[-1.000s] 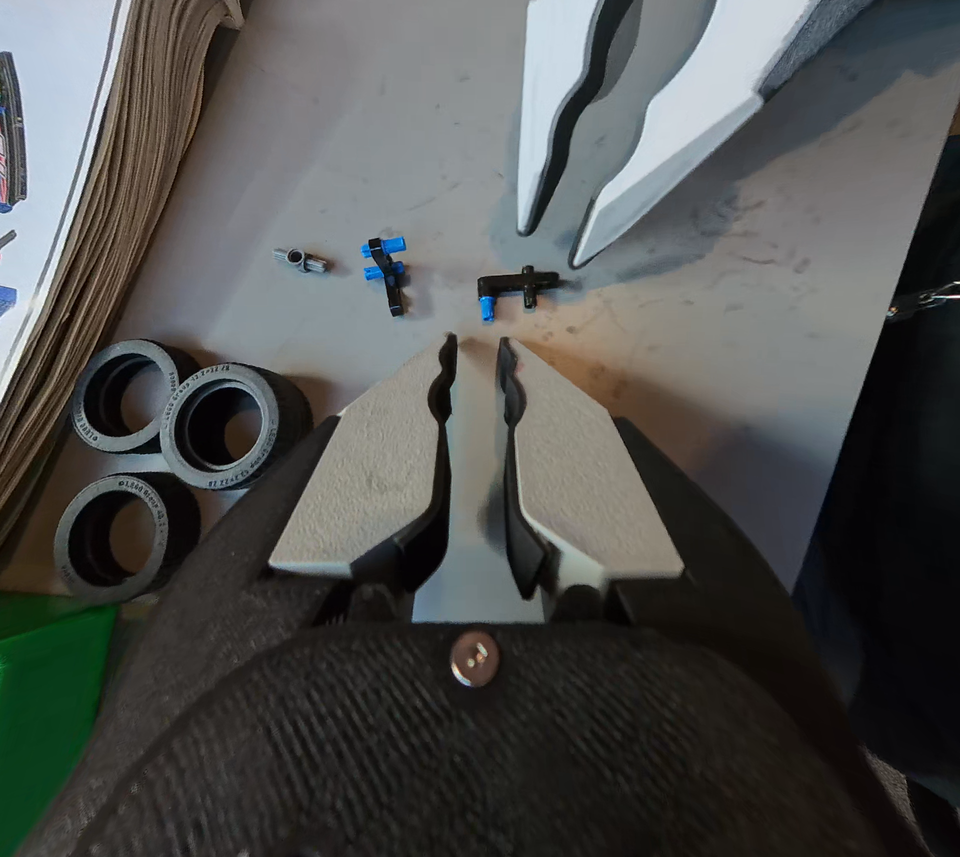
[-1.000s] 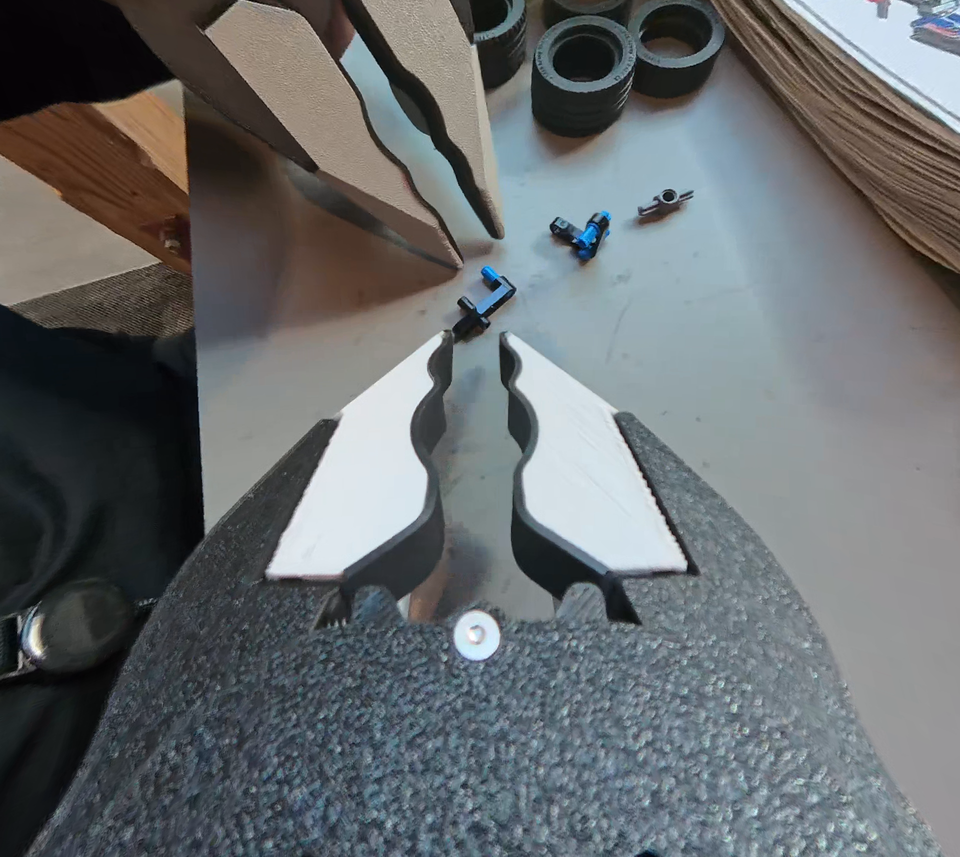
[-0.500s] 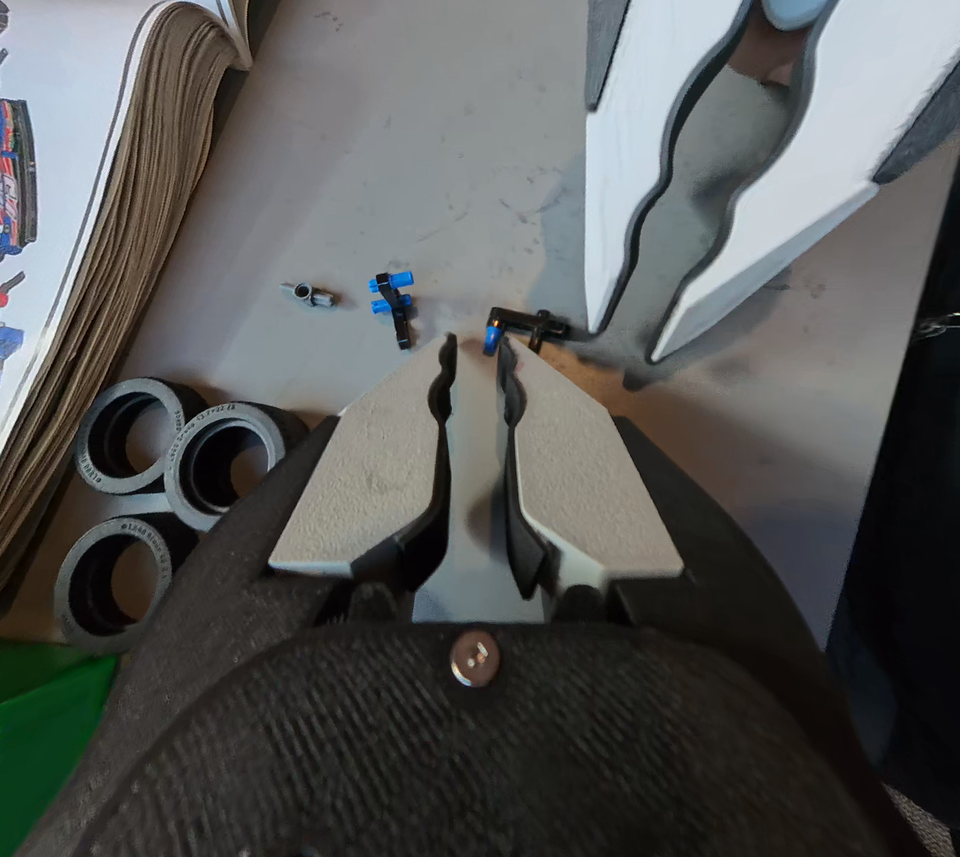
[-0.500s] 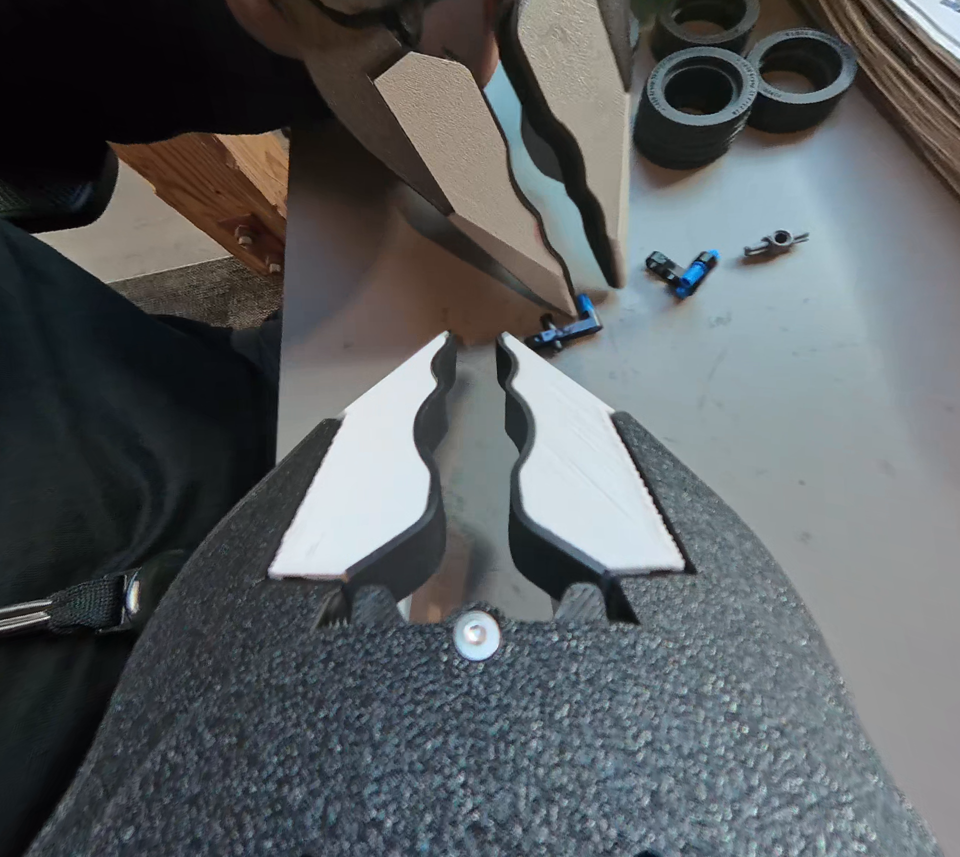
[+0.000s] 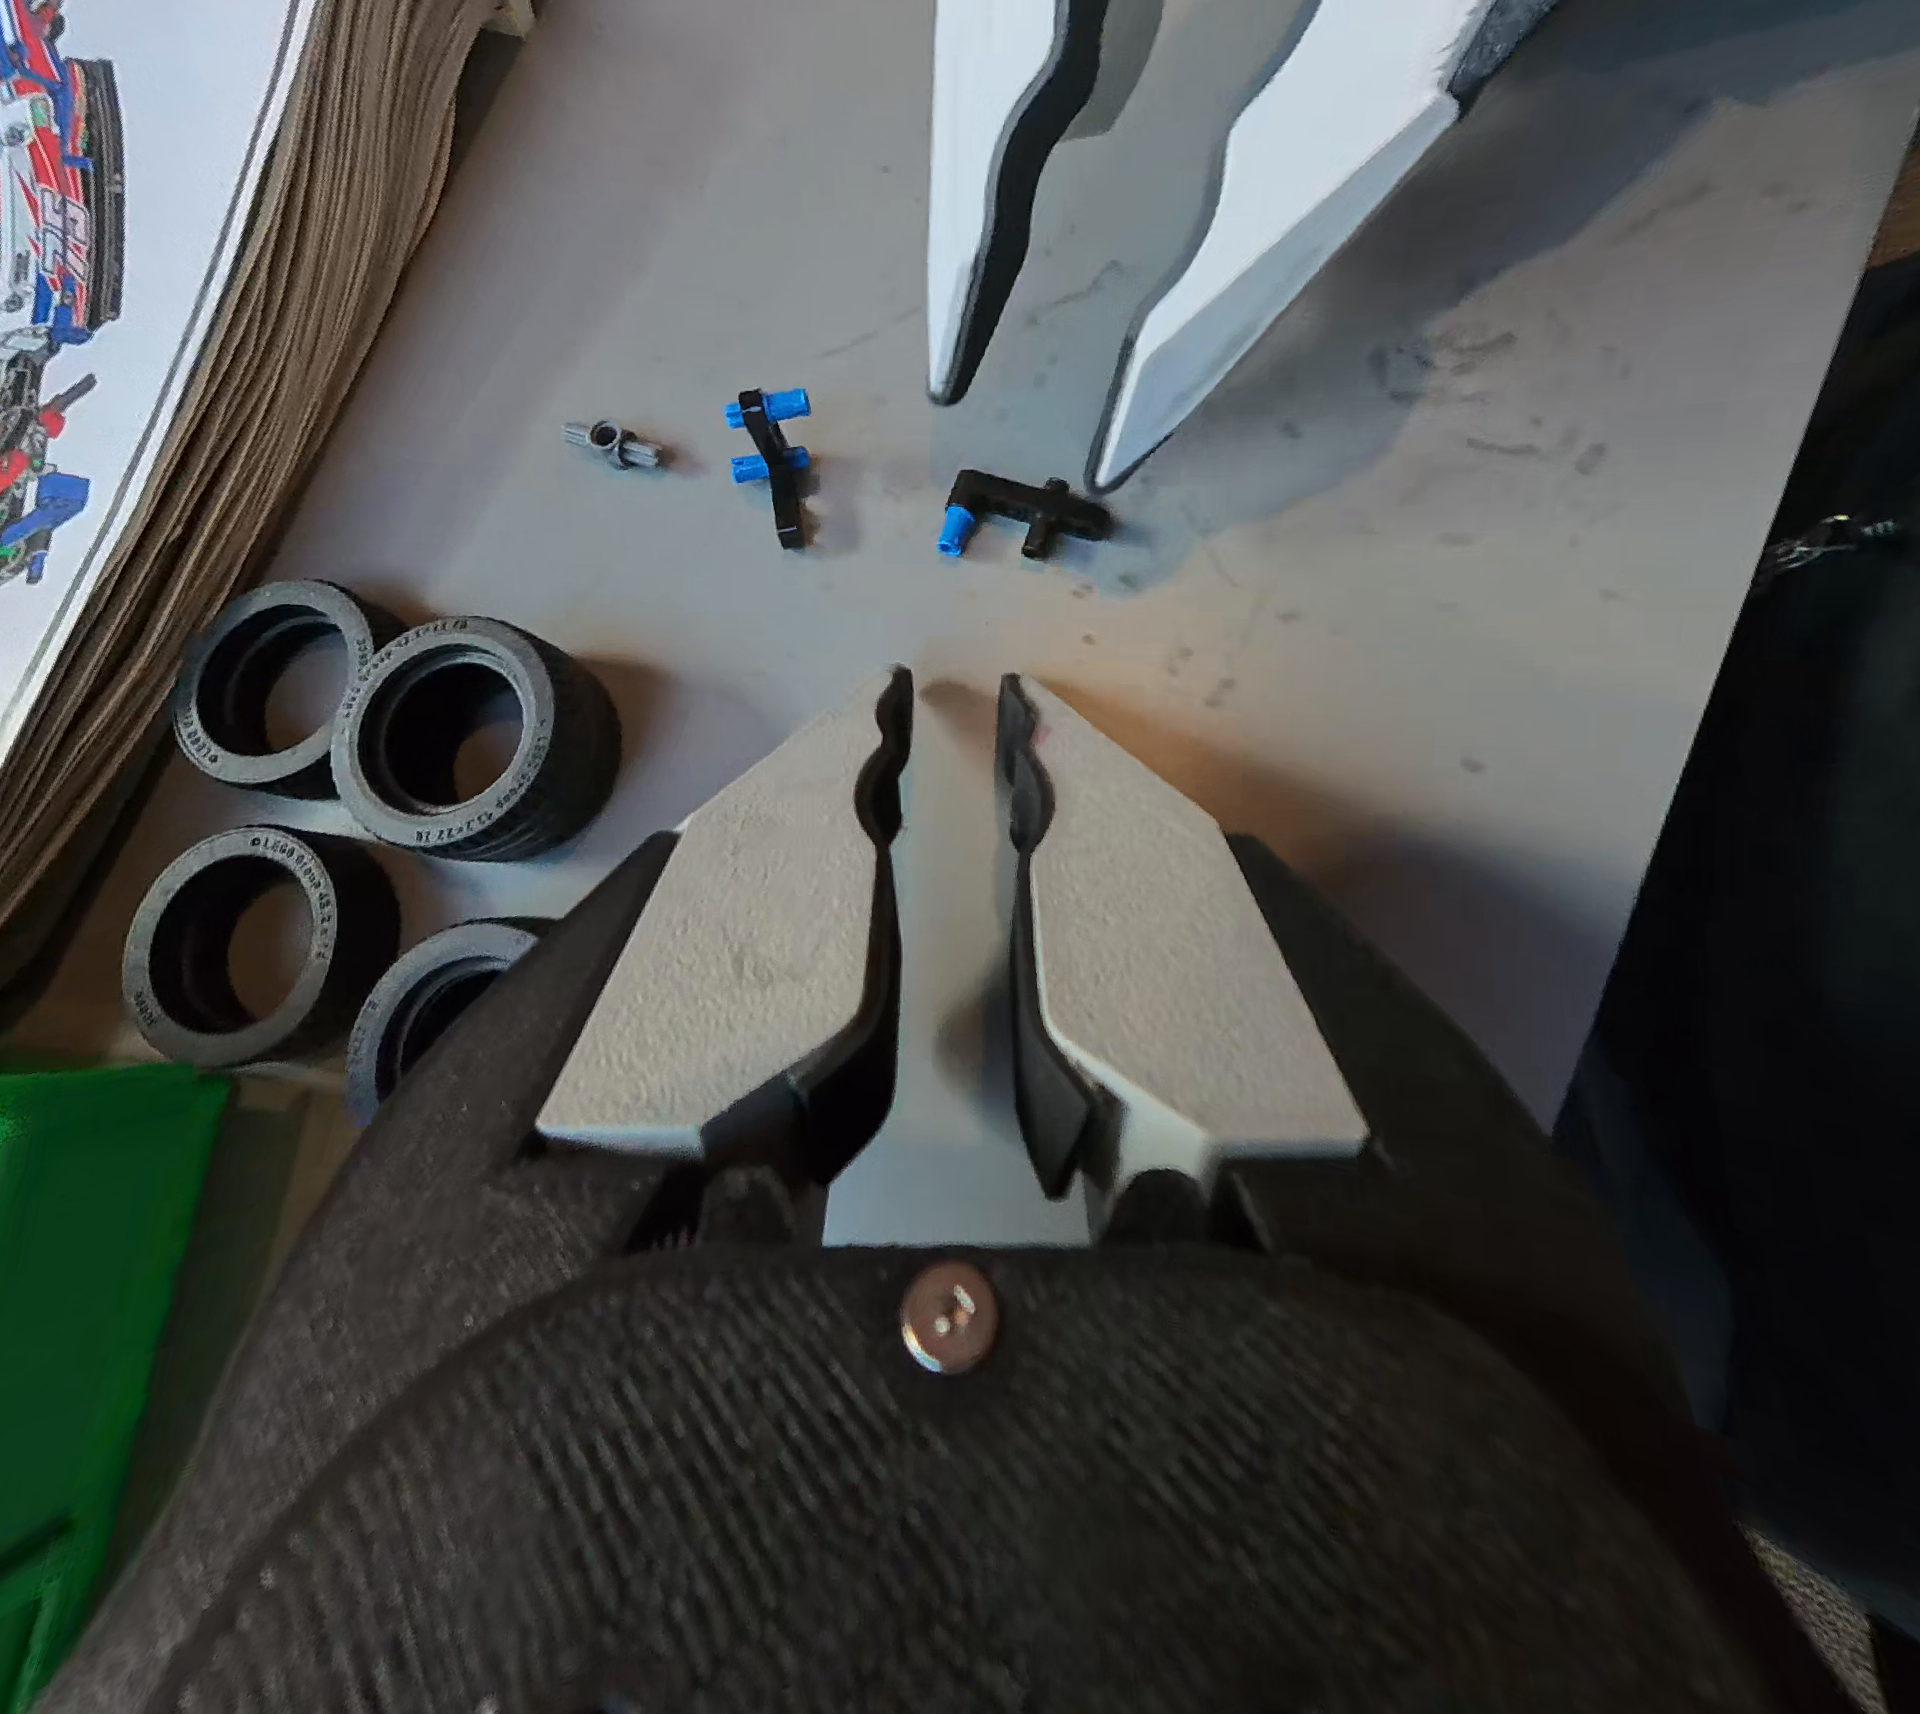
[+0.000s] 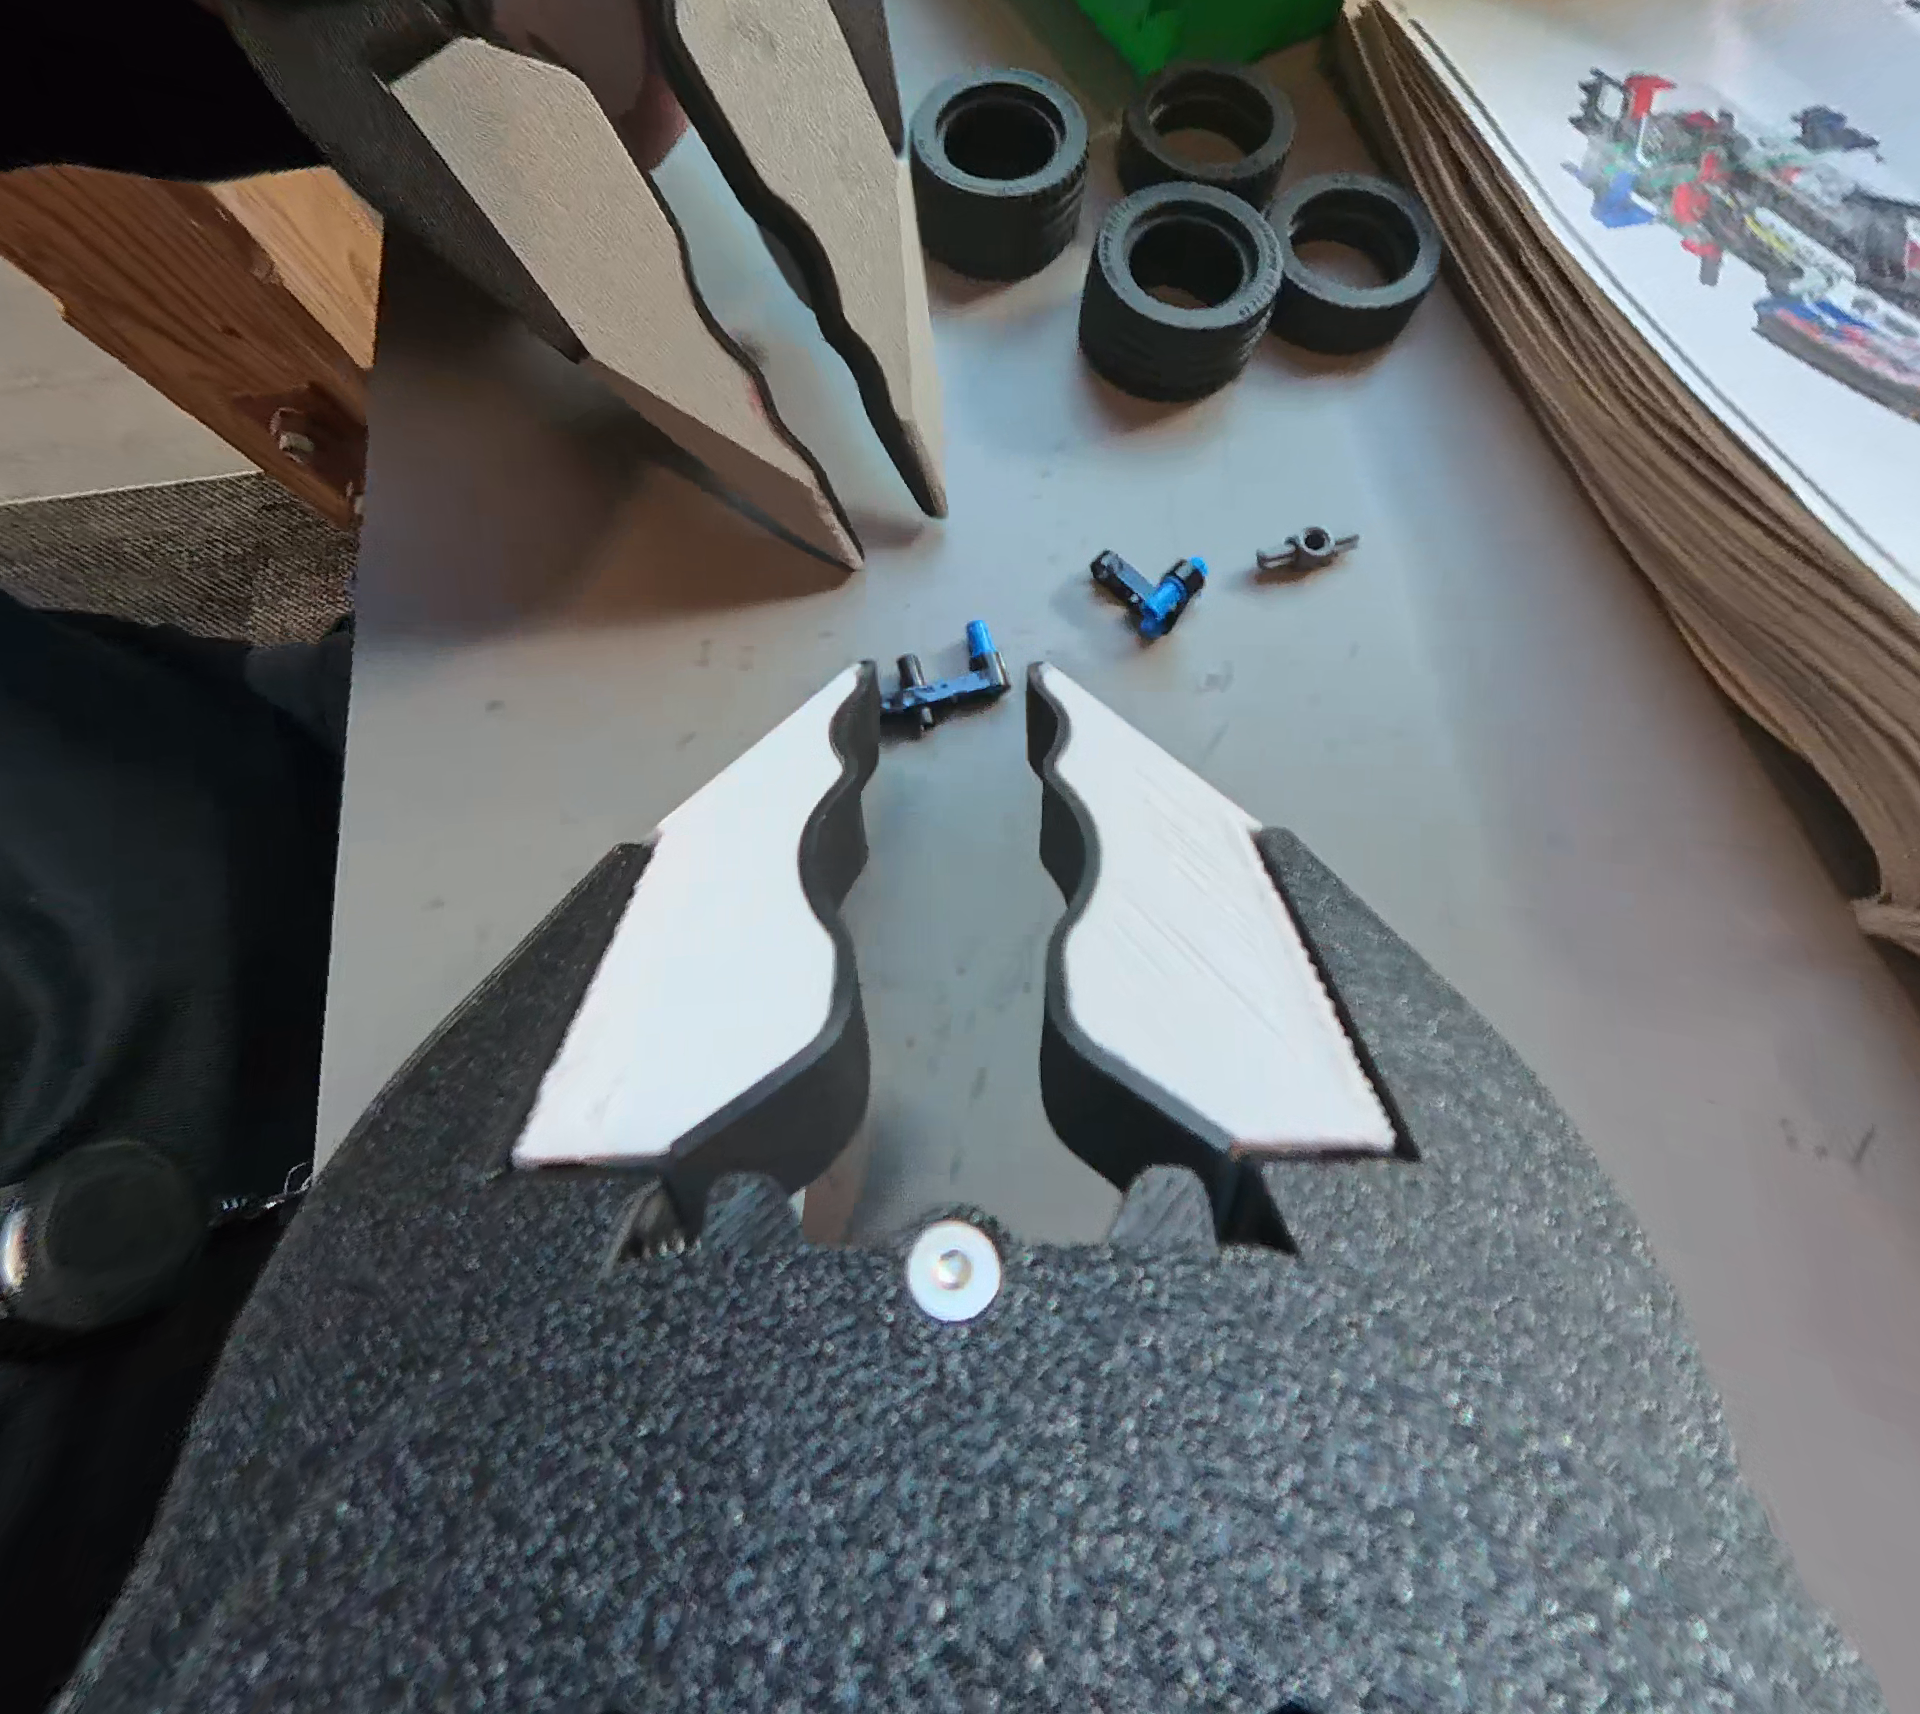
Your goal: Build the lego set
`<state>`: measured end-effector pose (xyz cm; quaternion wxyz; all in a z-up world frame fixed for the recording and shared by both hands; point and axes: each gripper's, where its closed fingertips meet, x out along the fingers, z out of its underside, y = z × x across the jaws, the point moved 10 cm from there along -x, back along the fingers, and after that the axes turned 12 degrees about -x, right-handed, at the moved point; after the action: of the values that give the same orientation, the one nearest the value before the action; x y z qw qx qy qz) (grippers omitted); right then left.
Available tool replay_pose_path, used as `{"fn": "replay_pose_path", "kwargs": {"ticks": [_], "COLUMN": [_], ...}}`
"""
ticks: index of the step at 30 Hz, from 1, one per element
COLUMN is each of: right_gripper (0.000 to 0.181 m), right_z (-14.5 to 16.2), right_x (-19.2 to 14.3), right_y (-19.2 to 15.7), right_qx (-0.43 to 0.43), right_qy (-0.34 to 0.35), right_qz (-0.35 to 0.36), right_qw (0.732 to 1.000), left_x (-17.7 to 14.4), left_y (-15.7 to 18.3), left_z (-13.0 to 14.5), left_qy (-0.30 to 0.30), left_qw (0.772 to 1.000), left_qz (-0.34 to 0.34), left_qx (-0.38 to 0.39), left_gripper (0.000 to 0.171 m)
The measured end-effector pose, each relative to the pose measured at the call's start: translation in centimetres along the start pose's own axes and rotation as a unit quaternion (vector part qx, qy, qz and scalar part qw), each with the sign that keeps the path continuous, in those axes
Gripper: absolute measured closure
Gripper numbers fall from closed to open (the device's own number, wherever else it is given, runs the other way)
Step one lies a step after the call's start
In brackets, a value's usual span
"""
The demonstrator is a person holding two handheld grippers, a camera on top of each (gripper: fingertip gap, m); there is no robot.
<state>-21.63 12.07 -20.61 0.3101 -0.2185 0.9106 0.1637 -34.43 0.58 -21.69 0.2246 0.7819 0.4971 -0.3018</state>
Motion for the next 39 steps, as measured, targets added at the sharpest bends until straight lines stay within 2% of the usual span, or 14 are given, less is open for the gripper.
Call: {"fn": "replay_pose_path", "kwargs": {"ticks": [6, 18, 23, 34, 39], "right_gripper": [0.153, 0.154, 0.151, 0.147, 0.146], "right_z": [0.1, 0.3, 0.5, -0.3, -0.2], "right_x": [1.0, 0.6, -0.1, 0.2, 1.1], "right_y": [-0.8, -0.3, 0.5, 0.4, 0.3], "right_qx": [-0.052, -0.047, -0.034, -0.104, -0.116], "right_qy": [-0.01, -0.012, 0.001, 0.0, -0.022], "right_qz": [-0.018, 0.012, 0.007, -0.027, -0.032], "right_qw": [0.998, 0.999, 0.999, 0.994, 0.993], "left_x": [0.1, 0.3, 0.3, 0.7, 0.7], "left_y": [0.1, -0.7, -0.5, 0.2, 0.3], "left_z": [0.0, -0.1, -0.1, -0.4, -0.4], "left_qy": [0.003, -0.005, -0.005, -0.006, -0.004], "left_qw": [1.0, 0.998, 0.998, 0.998, 0.998], "left_qz": [0.019, 0.062, 0.058, 0.065, 0.062], "left_qx": [0.0, -0.027, -0.02, -0.011, -0.007], "left_gripper": [0.153, 0.154, 0.154, 0.154, 0.154]}}
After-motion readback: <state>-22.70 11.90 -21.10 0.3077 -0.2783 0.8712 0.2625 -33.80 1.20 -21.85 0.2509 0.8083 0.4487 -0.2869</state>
